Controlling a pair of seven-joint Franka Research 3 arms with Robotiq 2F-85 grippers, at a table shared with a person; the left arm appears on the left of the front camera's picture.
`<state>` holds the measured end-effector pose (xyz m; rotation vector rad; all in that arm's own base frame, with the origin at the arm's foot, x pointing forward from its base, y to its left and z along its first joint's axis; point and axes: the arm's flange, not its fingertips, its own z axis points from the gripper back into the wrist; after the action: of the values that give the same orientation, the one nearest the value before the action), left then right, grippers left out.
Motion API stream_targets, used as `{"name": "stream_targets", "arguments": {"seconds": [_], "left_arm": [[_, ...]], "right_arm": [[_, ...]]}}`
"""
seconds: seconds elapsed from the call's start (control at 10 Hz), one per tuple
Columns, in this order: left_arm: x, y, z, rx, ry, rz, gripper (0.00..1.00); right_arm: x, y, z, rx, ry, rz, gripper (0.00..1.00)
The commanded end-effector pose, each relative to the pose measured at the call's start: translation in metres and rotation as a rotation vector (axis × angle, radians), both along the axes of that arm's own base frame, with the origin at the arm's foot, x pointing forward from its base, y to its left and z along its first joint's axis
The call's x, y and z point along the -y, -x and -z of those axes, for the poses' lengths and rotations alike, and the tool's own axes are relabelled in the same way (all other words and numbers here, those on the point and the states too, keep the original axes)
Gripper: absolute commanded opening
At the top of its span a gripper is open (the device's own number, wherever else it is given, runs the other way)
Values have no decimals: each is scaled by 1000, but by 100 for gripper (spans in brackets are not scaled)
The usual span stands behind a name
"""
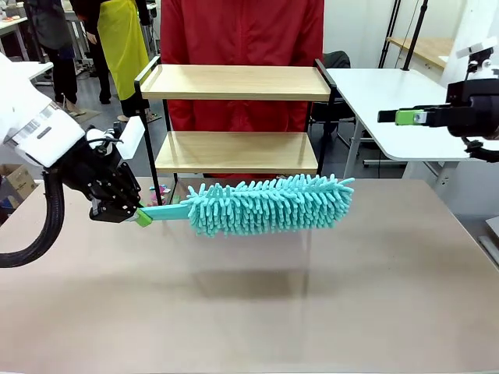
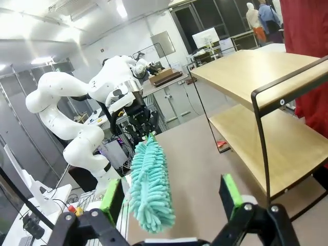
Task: Clean the shelf.
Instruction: Hand the Duster back to the human.
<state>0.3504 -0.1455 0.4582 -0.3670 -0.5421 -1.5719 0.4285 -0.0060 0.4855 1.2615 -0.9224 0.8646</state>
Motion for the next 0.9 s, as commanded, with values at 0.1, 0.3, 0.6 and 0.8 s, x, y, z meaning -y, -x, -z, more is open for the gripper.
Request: {"name": "stream_targets", "arguments": {"seconds": [0.1, 0.3, 0.6, 0.8], "left_arm": [[-2, 2, -5, -12, 22, -10, 13], [-2, 2, -5, -12, 22, -10, 13], [-2, 2, -5, -12, 22, -10, 13], [-2, 2, -5, -12, 22, -10, 13]], "right_arm": [[0, 0, 0, 0, 0, 0, 100], [-26, 16, 0, 207, -19, -86, 100], [-42, 20, 16, 265, 38, -174, 100], [-44, 27, 32, 231, 110, -179, 100]]}}
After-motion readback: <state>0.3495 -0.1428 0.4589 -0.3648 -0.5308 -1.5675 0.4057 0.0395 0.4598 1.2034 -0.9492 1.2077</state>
